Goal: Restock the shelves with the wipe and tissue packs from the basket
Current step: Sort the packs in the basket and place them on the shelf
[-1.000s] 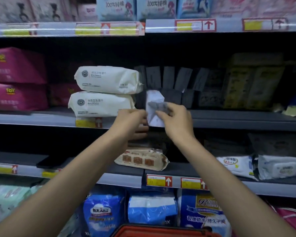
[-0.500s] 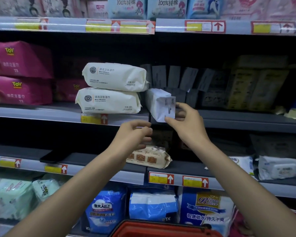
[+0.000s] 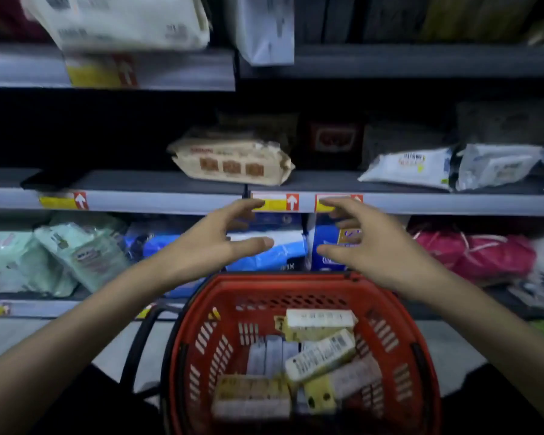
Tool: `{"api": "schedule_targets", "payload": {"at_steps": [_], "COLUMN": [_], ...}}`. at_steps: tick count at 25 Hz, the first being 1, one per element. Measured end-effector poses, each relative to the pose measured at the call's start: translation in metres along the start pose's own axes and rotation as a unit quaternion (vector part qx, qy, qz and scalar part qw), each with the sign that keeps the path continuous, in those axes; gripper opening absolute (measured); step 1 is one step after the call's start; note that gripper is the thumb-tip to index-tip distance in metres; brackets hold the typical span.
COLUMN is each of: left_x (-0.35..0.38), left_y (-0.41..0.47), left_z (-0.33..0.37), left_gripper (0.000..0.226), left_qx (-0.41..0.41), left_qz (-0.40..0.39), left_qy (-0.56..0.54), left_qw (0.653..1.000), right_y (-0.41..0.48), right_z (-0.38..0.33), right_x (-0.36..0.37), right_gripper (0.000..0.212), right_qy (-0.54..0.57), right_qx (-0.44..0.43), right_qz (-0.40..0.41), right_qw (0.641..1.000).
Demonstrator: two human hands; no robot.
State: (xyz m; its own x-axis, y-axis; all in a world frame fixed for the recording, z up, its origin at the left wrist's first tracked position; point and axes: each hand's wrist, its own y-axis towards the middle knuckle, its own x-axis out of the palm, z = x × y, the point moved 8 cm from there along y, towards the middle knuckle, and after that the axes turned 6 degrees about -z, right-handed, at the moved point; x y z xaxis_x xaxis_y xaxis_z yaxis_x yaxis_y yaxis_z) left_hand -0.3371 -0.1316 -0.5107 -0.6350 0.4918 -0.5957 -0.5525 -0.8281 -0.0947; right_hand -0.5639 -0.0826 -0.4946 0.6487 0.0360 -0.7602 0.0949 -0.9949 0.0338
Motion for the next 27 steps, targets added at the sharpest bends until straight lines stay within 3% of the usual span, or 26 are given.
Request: {"api": "schedule_targets", "payload": {"at_steps": [4,8,12,15,20,24,26,27], "left_x": [0.064,0.130,0.184,0.210,0.239,0.258,0.271,0.274], "left_y": [-0.001,0.003,0.003,0.012,0.038,0.050,0.054,0.055], "left_z": [-0.069,-0.140,-0.230,-0.271,-0.324,-0.344,-0.347,-0.352], "left_gripper": [0.089,0.065,0.045,0.018,0.027,0.033,0.025,0.045], "left_qx": [-0.073,-0.161,-0.272,-0.325,-0.388,-0.428,-0.436,-0.446], "left_qz": [-0.085,-0.181,-0.226,-0.215,-0.196,-0.171,-0.196,-0.200], "left_qy": [0.019,0.045,0.052,0.042,0.047,0.032,0.035,0.030], "left_qw": [0.994,0.969,0.934,0.920,0.900,0.887,0.878,0.872], "right_y": [-0.012,-0.025,-0.041,-0.047,-0.058,-0.063,-0.063,-0.063], "right_z": [0.064,0.117,0.142,0.147,0.158,0.163,0.164,0.164], "right_x": [0.079,0.157,0.210,0.230,0.251,0.257,0.256,0.256], "right_gripper": [0.085,0.089,0.089,0.079,0.068,0.064,0.065,0.066], "right_qy": [-0.088,-0.136,-0.196,-0.267,-0.379,-0.383,-0.383,-0.384], "right_qx": [0.027,0.061,0.069,0.017,-0.048,-0.049,-0.051,-0.052], "right_qz": [-0.154,-0.305,-0.409,-0.415,-0.409,-0.402,-0.402,-0.402], "right_qw": [0.984,0.941,0.888,0.869,0.829,0.830,0.830,0.830]}}
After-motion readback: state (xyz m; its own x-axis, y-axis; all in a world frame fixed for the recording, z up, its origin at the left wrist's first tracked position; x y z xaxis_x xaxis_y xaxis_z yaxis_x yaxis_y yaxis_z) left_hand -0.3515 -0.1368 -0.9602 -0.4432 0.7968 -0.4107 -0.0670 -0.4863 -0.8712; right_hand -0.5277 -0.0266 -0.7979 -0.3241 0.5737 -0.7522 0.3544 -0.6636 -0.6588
